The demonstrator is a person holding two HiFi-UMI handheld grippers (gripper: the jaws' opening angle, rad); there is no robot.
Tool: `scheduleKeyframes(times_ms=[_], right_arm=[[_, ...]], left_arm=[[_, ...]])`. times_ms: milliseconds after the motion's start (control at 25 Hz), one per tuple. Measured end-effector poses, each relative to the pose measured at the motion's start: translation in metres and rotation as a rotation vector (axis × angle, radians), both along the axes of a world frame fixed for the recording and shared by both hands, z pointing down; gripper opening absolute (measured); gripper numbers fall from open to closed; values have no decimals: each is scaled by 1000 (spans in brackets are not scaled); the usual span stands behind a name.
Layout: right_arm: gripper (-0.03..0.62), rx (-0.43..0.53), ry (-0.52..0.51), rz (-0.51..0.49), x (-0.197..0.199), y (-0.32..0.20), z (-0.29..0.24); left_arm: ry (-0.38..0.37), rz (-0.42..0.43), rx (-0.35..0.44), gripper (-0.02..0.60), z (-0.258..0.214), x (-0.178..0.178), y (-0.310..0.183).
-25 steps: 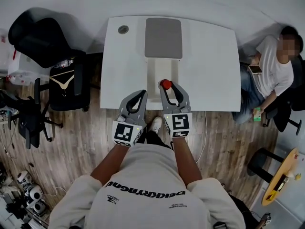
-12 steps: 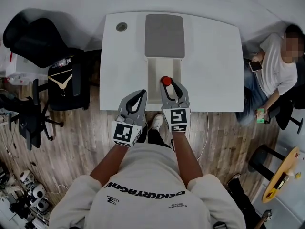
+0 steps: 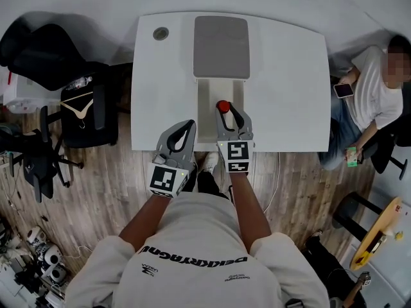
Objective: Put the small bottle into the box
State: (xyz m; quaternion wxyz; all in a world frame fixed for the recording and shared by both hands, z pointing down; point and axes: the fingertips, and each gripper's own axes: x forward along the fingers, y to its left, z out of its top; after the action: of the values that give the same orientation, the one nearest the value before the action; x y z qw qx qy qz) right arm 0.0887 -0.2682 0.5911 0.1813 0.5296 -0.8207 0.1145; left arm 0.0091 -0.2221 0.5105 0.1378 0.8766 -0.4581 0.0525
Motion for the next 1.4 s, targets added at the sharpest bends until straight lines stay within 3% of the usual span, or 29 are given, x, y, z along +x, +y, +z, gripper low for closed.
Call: scheduleKeyframes(times_ms=[360, 1400], right_arm=[[135, -42, 14, -2, -3, -11, 23], [135, -42, 20, 16, 2, -20, 41]], left_arm=[[3, -3, -13, 2, 6, -1, -8], [25, -11, -31, 2, 11, 0, -16]])
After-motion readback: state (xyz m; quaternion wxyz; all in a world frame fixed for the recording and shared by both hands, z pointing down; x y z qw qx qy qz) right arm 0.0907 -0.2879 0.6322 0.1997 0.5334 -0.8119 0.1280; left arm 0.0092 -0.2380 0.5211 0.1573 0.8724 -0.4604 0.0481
